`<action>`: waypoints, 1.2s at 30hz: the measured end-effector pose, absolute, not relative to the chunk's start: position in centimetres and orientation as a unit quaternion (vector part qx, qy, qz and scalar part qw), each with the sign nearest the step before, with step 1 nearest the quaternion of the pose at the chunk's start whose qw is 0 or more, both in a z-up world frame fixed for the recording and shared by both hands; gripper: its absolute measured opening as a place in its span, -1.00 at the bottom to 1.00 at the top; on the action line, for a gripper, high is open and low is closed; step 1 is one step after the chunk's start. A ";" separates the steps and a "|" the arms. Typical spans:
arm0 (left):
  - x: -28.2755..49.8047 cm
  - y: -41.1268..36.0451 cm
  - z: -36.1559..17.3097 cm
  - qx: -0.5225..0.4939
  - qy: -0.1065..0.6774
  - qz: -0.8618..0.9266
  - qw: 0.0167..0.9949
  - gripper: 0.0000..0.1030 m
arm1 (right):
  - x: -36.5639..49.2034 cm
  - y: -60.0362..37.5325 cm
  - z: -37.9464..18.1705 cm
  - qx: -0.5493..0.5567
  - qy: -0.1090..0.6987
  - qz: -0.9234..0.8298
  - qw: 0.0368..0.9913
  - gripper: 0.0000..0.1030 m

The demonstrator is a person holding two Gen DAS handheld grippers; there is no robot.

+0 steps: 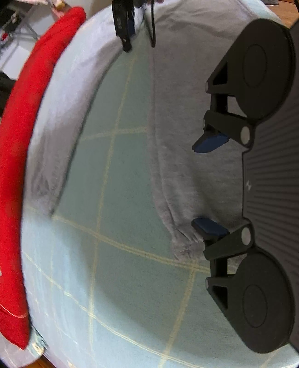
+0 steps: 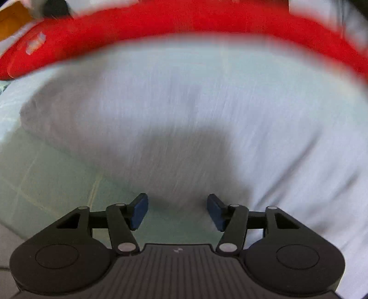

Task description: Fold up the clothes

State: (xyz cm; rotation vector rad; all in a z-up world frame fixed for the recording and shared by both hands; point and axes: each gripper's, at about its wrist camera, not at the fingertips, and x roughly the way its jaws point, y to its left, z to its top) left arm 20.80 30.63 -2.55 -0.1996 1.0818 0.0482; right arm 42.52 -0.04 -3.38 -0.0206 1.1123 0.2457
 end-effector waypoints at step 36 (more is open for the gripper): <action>18.5 29.6 -1.8 -0.072 0.477 -0.019 0.876 0.20 | 29.9 9.0 0.6 -0.155 0.436 0.440 0.769 0.39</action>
